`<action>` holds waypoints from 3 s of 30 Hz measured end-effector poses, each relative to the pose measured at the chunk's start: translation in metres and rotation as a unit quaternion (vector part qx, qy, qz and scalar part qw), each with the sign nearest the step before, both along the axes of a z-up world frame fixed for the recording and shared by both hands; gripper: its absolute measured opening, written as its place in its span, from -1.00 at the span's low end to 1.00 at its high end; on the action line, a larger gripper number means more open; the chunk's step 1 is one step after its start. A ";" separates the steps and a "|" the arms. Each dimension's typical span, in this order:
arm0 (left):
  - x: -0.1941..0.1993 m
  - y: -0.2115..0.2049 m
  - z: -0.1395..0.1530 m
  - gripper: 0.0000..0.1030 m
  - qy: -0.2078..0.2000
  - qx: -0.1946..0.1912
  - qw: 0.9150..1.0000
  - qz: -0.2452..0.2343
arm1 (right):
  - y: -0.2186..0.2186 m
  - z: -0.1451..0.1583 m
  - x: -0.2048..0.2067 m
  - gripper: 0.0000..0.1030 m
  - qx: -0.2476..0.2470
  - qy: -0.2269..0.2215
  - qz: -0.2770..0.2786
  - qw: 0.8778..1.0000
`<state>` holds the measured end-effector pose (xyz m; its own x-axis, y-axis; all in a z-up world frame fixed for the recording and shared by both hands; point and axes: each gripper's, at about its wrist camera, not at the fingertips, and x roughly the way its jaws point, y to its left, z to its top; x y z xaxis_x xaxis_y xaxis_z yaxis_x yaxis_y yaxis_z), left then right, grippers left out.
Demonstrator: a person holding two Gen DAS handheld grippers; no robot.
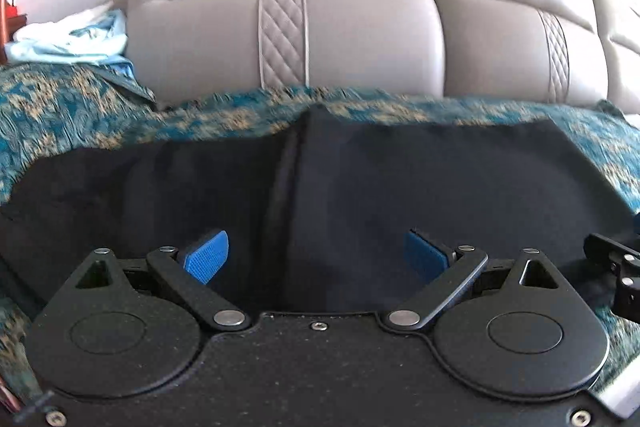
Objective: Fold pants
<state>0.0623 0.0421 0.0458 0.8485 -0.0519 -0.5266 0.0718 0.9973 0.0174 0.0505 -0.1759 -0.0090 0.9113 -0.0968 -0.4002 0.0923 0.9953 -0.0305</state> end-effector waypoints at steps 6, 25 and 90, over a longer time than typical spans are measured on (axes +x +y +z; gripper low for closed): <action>-0.005 -0.007 -0.014 0.85 0.019 0.003 1.000 0.012 | -0.003 -0.012 0.000 0.69 -0.023 0.010 -0.003 1.000; -0.011 0.009 -0.016 0.98 0.010 -0.027 0.999 0.039 | -0.001 -0.011 0.007 0.85 -0.009 0.003 -0.028 1.000; -0.016 0.283 -0.026 0.10 -0.029 -0.287 0.896 0.339 | 0.133 -0.014 0.061 1.00 -0.042 -0.023 0.138 0.989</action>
<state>0.0463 0.3252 0.0200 0.8124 0.2369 -0.5327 -0.5377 0.6577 -0.5276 0.1113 -0.0425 -0.0231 0.9246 0.1278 -0.3589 -0.1800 0.9768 -0.1158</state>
